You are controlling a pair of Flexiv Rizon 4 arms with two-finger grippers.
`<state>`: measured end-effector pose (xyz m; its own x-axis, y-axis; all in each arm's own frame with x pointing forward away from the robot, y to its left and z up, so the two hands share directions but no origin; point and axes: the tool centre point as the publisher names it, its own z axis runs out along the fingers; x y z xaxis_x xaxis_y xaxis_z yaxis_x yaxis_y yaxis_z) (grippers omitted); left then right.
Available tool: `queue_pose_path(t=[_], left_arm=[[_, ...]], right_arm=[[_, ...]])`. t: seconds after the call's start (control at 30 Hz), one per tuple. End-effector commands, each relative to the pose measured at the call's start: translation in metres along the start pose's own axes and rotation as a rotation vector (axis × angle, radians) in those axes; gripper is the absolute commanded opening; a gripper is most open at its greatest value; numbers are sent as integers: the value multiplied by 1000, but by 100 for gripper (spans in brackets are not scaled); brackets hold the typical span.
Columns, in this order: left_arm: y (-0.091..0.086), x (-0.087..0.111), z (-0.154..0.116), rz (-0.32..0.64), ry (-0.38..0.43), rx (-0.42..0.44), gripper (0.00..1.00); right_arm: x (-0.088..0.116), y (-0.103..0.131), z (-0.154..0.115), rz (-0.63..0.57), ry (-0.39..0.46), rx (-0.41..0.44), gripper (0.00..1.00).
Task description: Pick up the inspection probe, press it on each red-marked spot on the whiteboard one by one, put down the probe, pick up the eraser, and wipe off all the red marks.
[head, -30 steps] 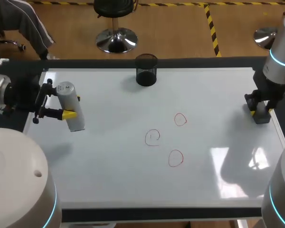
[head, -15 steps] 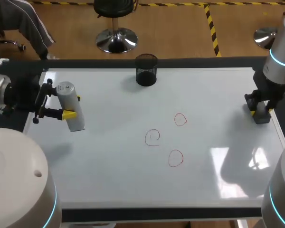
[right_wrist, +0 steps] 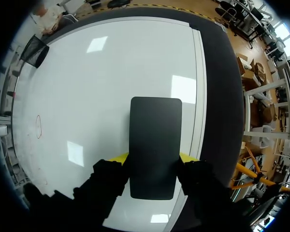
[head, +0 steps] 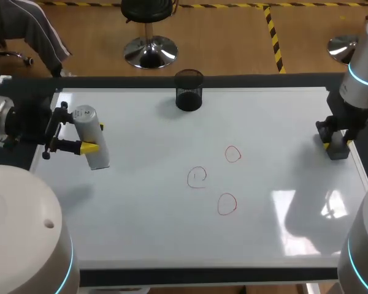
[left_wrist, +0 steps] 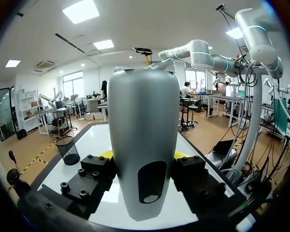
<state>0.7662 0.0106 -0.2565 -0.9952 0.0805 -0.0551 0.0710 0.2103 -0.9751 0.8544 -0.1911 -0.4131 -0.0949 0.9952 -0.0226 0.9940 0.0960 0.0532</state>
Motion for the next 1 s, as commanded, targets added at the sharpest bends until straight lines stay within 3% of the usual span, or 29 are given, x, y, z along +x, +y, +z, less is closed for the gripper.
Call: queue_pose_path(t=[0.03,0.4,0.57,1.0], left_arm=[[-1,0,-1,1,1,1,0],[-1,0,-1,1,1,1,0],[-1,0,-1,1,1,1,0],[-1,0,-1,1,1,1,0]], right_arm=[[-1,-5,-5,4,-4,-15,0],[12,-31,-27,75,-10,-3,0],[30,-47,-39,76,-42,-42,0],[90,-78,-46,94,-117,-41,0]])
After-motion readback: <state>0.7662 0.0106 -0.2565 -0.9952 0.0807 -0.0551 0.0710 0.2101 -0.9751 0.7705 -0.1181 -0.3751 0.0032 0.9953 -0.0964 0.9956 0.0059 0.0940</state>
